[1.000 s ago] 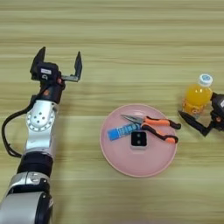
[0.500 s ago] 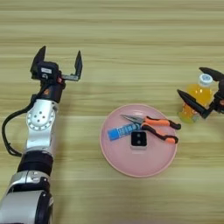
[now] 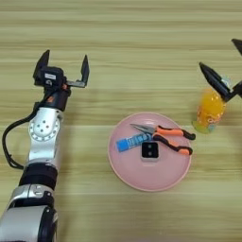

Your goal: Move the objects on the table

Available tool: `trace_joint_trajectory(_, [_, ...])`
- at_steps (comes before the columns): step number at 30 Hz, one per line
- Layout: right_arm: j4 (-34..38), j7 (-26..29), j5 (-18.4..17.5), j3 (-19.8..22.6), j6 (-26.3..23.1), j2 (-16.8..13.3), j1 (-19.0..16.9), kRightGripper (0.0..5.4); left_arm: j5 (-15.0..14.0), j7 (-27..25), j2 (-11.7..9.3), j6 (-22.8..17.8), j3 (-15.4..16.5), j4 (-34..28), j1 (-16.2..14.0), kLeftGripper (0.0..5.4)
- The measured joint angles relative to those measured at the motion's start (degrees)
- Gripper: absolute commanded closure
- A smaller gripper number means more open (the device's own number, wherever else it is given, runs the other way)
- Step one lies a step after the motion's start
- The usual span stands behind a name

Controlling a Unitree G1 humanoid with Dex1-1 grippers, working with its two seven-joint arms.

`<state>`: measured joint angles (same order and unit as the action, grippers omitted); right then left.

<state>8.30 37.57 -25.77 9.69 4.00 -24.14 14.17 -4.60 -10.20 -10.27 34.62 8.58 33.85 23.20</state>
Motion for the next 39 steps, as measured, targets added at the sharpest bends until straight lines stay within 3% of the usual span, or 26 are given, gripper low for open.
trace_joint_trajectory(6, [2.63, -7.0, -1.93, 4.02, -0.87, 1.95, 3.24, 0.01, 0.01, 0.02, 0.0, 0.06, -0.01, 0.0, 0.0, 0.0])
trace_joint_trajectory(11, [-2.01, -13.7, -0.26, 8.26, 0.64, 2.53, 6.49, 0.01, 0.01, 0.05, 0.02, 0.11, -0.01, 0.0, 0.0, 0.0])
trace_joint_trajectory(12, [-3.02, -14.7, 0.88, 8.37, 1.5, 2.54, 6.92, 0.01, 0.0, 0.05, 0.01, 0.1, 0.0, 0.0, 0.0, 0.0])
trace_joint_trajectory(14, [-9.0, -19.6, 7.05, 9.06, 4.85, 2.28, 8.64, 0.01, 0.0, 0.06, 0.01, 0.14, 0.0, -0.05, 0.0, 0.0])
trace_joint_trajectory(17, [-15.6, -23.96, 13.33, 9.14, 8.26, 2.18, 8.81, 0.01, 0.03, 0.09, 0.0, 0.17, -0.01, -0.15, 0.0, 0.0])
trace_joint_trajectory(26, [-31.16, -28.75, 19.62, 8.12, 17.27, 2.67, 9.01, 0.01, 0.3, 0.59, 0.03, 0.2, -0.3, -1.87, -0.07, 0.0])
trace_joint_trajectory(31, [-40.52, -31.44, 21.21, 7.9, 21.48, 2.7, 10.26, 0.01, 0.37, 0.97, 0.08, 0.18, -0.48, -2.3, -0.15, 0.0])
trace_joint_trajectory(39, [-45.66, -31.64, 21.47, 5.85, 24.8, 5.06, 10.92, 0.01, 0.37, 1.03, 0.08, 0.18, -0.57, -2.42, -0.17, 0.0])
